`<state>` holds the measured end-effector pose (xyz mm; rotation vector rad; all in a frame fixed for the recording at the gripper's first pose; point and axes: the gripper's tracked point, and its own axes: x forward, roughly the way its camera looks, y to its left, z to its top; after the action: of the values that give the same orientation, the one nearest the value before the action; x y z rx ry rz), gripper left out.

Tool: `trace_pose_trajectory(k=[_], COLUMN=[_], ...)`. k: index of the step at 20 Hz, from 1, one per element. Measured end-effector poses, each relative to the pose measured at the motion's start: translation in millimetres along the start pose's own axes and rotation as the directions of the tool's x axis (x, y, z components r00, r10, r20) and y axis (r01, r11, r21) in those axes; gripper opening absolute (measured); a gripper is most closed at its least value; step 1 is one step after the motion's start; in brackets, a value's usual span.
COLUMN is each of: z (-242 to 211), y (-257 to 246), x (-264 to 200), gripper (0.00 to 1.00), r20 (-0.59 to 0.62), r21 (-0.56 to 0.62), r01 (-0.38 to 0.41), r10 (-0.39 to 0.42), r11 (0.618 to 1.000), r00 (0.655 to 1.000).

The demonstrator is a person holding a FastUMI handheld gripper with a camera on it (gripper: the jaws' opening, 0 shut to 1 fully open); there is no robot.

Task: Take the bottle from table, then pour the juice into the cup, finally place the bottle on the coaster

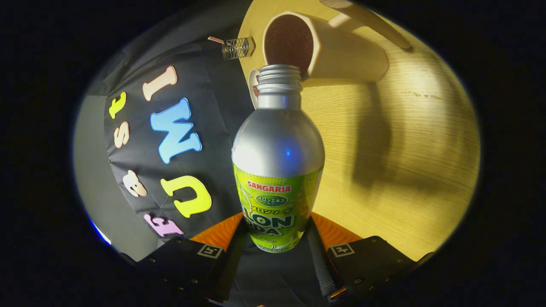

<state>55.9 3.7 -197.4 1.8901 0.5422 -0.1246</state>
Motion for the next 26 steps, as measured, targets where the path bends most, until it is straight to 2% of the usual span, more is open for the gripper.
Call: trace_pose_trajectory(k=[26], z=[-3.2], y=[24.8], x=[-9.3], gripper=[0.76], r20=[-0.052], r21=[0.127], r01=[-0.003], r10=[0.01], r11=[0.992], r00=[0.999])
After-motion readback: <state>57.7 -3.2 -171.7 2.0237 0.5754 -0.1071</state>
